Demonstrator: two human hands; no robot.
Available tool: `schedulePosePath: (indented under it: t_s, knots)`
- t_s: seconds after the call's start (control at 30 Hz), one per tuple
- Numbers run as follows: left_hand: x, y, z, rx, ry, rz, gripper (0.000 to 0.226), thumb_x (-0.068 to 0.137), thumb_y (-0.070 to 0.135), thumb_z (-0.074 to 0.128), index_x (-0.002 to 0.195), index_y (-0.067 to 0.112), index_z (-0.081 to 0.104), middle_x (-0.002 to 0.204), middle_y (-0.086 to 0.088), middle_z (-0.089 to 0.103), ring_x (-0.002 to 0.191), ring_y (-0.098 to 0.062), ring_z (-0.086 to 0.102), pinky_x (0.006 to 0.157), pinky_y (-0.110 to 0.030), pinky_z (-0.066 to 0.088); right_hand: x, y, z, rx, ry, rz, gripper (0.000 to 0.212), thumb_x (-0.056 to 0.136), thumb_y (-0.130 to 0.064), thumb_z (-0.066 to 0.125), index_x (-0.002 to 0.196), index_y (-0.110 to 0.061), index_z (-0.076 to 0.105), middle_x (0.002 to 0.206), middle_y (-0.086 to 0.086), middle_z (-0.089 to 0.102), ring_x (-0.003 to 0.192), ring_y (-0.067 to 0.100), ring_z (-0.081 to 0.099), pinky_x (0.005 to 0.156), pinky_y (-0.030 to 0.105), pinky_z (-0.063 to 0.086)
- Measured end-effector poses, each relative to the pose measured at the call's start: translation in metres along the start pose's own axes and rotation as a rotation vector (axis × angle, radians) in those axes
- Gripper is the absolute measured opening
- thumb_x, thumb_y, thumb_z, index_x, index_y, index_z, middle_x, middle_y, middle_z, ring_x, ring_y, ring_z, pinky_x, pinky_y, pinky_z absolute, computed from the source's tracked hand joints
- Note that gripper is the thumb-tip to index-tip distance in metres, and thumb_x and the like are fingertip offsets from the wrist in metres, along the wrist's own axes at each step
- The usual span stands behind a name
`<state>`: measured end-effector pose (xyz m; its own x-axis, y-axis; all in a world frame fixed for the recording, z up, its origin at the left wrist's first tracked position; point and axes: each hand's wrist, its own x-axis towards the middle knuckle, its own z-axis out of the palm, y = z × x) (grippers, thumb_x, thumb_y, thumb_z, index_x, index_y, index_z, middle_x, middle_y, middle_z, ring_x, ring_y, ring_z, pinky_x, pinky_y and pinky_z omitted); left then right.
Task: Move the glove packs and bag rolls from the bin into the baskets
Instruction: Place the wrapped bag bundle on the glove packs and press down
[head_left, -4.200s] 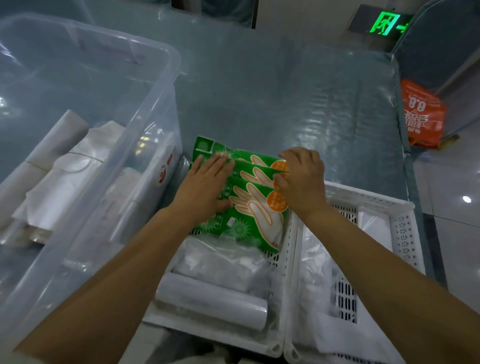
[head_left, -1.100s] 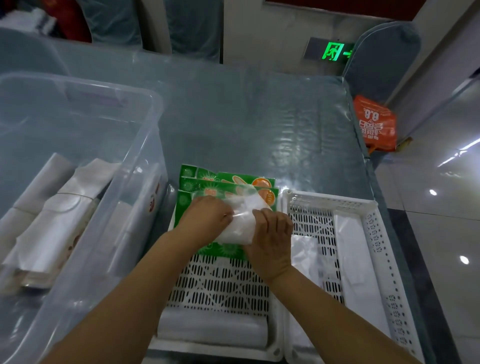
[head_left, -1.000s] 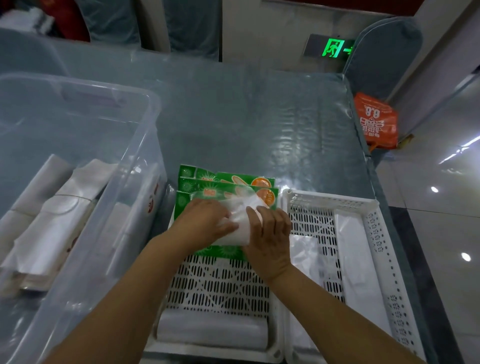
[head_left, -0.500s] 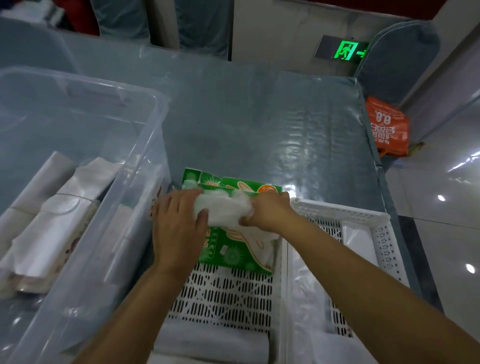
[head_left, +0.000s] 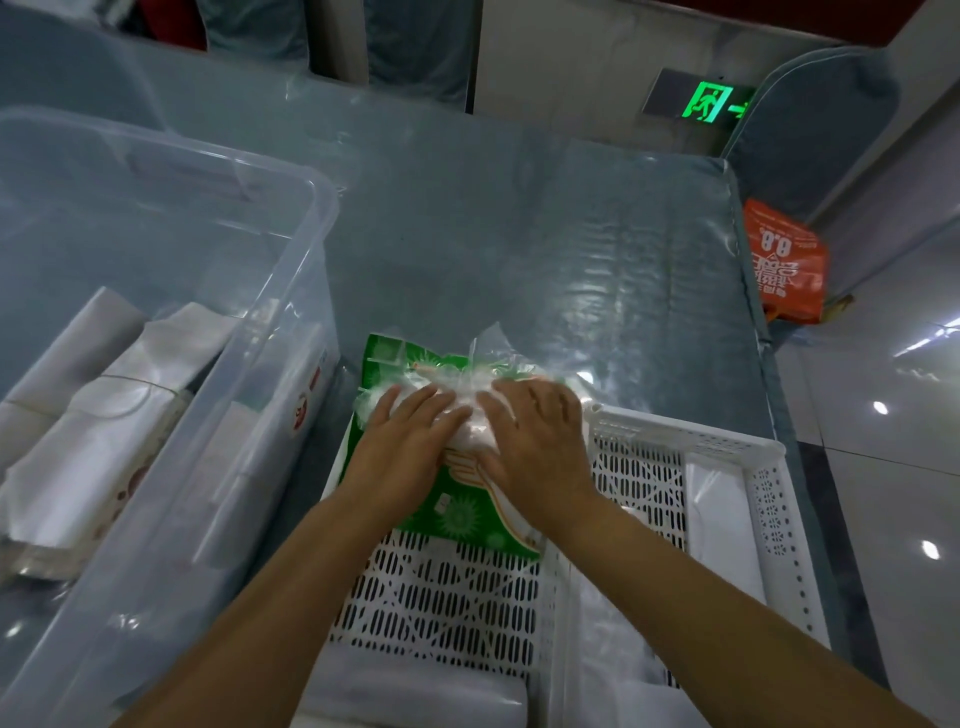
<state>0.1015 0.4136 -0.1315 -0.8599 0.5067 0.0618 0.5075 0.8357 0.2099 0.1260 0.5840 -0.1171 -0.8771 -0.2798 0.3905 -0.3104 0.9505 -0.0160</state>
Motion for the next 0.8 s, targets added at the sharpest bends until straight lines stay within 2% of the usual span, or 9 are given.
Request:
schedulePosePath:
  t_s: [0.07, 0.17, 0.33, 0.5, 0.63, 0.7, 0.8]
  knots:
    - [0.003, -0.002, -0.002, -0.056, 0.024, 0.024, 0.054, 0.080, 0.011, 0.056, 0.133, 0.021, 0.047, 0.140, -0.007, 0.047, 0.133, -0.025, 0.035, 0.113, -0.044, 0.016, -0.010, -0.001, 0.008, 0.015, -0.108, -0.049, 0.050, 0.078, -0.036, 0.066, 0.123, -0.016, 0.054, 0.125, 0.008, 0.057, 0.116, 0.027, 0.047, 0.100, 0.045, 0.033]
    - [0.003, -0.005, -0.004, -0.107, 0.042, 0.050, 0.051, 0.076, 0.004, 0.060, 0.124, 0.019, 0.055, 0.131, -0.007, 0.055, 0.123, -0.026, 0.046, 0.105, -0.043, 0.029, -0.006, 0.002, 0.015, 0.073, -0.306, 0.020, 0.051, 0.080, -0.031, 0.066, 0.127, -0.018, 0.052, 0.132, 0.011, 0.054, 0.121, 0.032, 0.048, 0.098, 0.049, 0.039]
    - [-0.002, -0.010, -0.003, -0.123, 0.014, 0.056, 0.045, 0.076, 0.004, 0.064, 0.120, 0.015, 0.059, 0.128, -0.009, 0.057, 0.120, -0.026, 0.050, 0.103, -0.043, 0.032, -0.005, -0.001, 0.018, 0.064, -0.393, 0.025, 0.049, 0.080, -0.030, 0.066, 0.126, -0.018, 0.053, 0.129, 0.012, 0.054, 0.117, 0.033, 0.049, 0.092, 0.051, 0.041]
    - [-0.014, -0.010, 0.000, -0.074, 0.068, -0.014, 0.049, 0.078, 0.012, 0.066, 0.125, 0.016, 0.054, 0.132, -0.011, 0.054, 0.127, -0.028, 0.043, 0.109, -0.046, 0.022, -0.009, -0.004, 0.015, 0.071, -0.350, 0.047, 0.050, 0.079, -0.032, 0.066, 0.125, -0.017, 0.054, 0.129, 0.012, 0.055, 0.119, 0.033, 0.048, 0.097, 0.049, 0.039]
    - [-0.029, -0.010, 0.004, -0.052, 0.069, -0.072, 0.069, 0.073, 0.028, 0.072, 0.134, 0.019, 0.043, 0.143, -0.010, 0.042, 0.136, -0.027, 0.031, 0.113, -0.042, 0.006, -0.014, -0.004, 0.011, 0.030, -0.262, 0.056, 0.054, 0.077, -0.045, 0.061, 0.123, -0.018, 0.055, 0.126, 0.009, 0.057, 0.115, 0.031, 0.051, 0.096, 0.045, 0.034]
    - [-0.034, -0.010, 0.004, -0.034, 0.040, -0.092, 0.077, 0.071, 0.035, 0.073, 0.138, 0.022, 0.038, 0.147, -0.010, 0.036, 0.138, -0.026, 0.026, 0.113, -0.042, 0.001, -0.018, -0.004, 0.009, 0.028, -0.221, 0.051, 0.057, 0.077, -0.049, 0.058, 0.124, -0.018, 0.056, 0.126, 0.008, 0.056, 0.117, 0.029, 0.049, 0.098, 0.045, 0.028]
    - [-0.037, -0.010, 0.003, -0.025, 0.019, -0.086, 0.081, 0.070, 0.037, 0.073, 0.140, 0.022, 0.034, 0.149, -0.010, 0.033, 0.140, -0.025, 0.023, 0.113, -0.043, -0.001, -0.022, -0.004, 0.006, 0.054, -0.180, 0.062, 0.056, 0.078, -0.050, 0.055, 0.124, -0.017, 0.057, 0.128, 0.009, 0.056, 0.119, 0.028, 0.044, 0.100, 0.044, 0.027]
